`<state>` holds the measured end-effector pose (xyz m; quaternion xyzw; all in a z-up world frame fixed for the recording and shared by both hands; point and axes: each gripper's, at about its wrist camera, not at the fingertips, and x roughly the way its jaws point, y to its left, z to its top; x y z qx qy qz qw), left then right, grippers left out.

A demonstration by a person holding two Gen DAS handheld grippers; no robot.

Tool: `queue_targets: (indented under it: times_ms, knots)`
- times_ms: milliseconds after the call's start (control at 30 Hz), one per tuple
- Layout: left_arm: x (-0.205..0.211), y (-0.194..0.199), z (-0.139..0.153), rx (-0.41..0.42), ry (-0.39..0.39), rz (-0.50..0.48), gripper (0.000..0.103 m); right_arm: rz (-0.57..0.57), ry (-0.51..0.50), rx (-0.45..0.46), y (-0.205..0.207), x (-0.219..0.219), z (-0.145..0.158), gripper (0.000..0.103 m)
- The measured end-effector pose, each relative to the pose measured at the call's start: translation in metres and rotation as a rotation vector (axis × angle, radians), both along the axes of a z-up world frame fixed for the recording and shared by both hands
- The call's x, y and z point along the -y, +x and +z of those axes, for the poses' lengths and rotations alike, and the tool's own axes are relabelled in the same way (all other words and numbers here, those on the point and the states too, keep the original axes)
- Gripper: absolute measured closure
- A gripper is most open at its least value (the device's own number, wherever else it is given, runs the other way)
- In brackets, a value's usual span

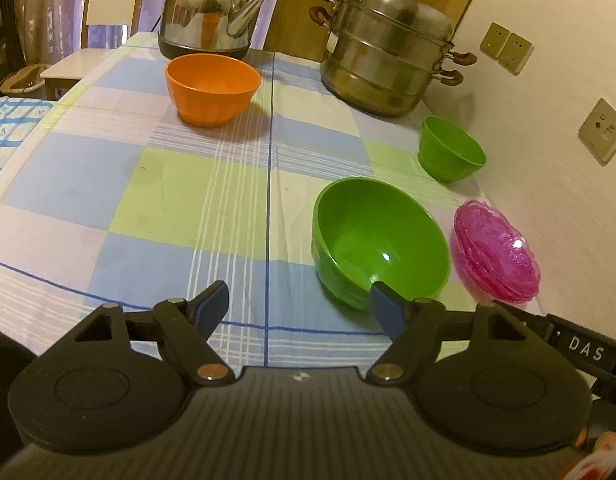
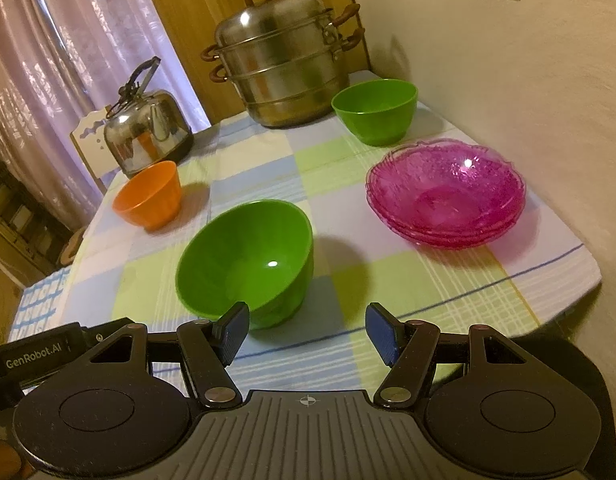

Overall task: Organize plates and bowls
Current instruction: 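Move both grippers to the rim of the large green bowl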

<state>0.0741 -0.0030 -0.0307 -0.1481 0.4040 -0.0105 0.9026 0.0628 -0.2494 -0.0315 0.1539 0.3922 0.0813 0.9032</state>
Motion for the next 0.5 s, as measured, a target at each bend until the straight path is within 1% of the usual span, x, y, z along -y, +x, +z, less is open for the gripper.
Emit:
queue_targets:
  times_ms: [133, 233, 333, 500]
  knots:
    - [0.001, 0.016, -0.007, -0.019, -0.003, 0.000, 0.030, 0.012, -0.003, -0.008, 0.019, -0.003, -0.003, 0.039]
    - [0.003, 0.030, -0.012, -0.028, -0.002, -0.005, 0.034, 0.020, 0.001, -0.013, 0.033, -0.006, -0.006, 0.039]
    - [0.004, 0.046, -0.018, -0.038, -0.008, -0.004, 0.039, 0.032, 0.000, -0.022, 0.048, -0.009, -0.012, 0.039]
    - [0.010, 0.067, -0.028, -0.054, -0.015, -0.017, 0.054, 0.041, -0.005, -0.054, 0.071, -0.012, -0.023, 0.039]
